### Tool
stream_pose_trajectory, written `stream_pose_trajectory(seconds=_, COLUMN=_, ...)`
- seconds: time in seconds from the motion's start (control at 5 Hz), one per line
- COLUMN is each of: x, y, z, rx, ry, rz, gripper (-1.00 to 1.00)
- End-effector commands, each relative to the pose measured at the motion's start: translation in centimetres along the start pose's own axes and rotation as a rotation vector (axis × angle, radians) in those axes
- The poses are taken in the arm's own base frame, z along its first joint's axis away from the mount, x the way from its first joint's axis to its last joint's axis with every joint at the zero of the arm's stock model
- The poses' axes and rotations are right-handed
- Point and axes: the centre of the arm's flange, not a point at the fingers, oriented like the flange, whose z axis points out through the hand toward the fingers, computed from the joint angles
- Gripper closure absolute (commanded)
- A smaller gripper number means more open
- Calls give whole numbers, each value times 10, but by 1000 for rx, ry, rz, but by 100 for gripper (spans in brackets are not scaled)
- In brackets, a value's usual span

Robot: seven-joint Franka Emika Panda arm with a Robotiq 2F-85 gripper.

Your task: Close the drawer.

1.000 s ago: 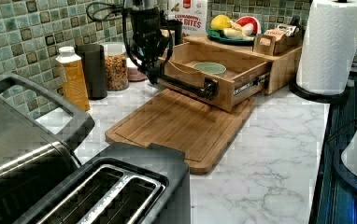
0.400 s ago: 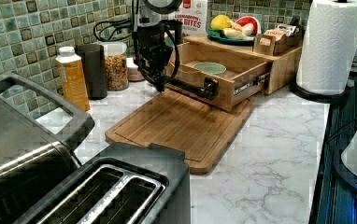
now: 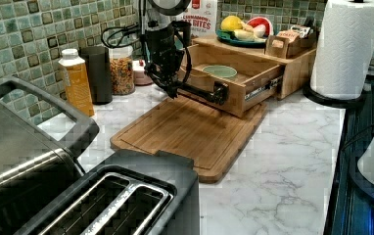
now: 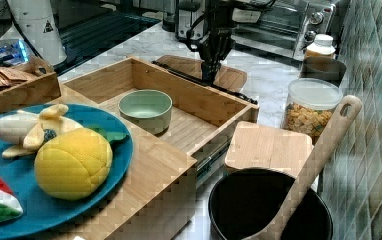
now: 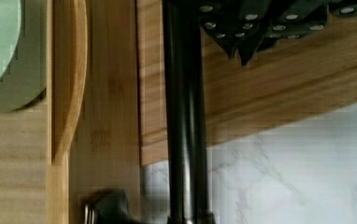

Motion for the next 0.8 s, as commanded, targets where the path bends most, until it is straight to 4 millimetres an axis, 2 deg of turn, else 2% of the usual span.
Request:
stream_pose_trajectory(seconds=0.2, x=29, y=63, z=-36, rx=27, ry=69, rz=-21, gripper=100)
stream_pose_trajectory(seconds=0.4, x=27, y=96, z=-36, rx=7, ry=76, rz=-3, gripper=100)
stream_pose_trajectory(seconds=0.8, x=29, y=180, z=-14, rx=48, ry=83, rz=61, gripper=100)
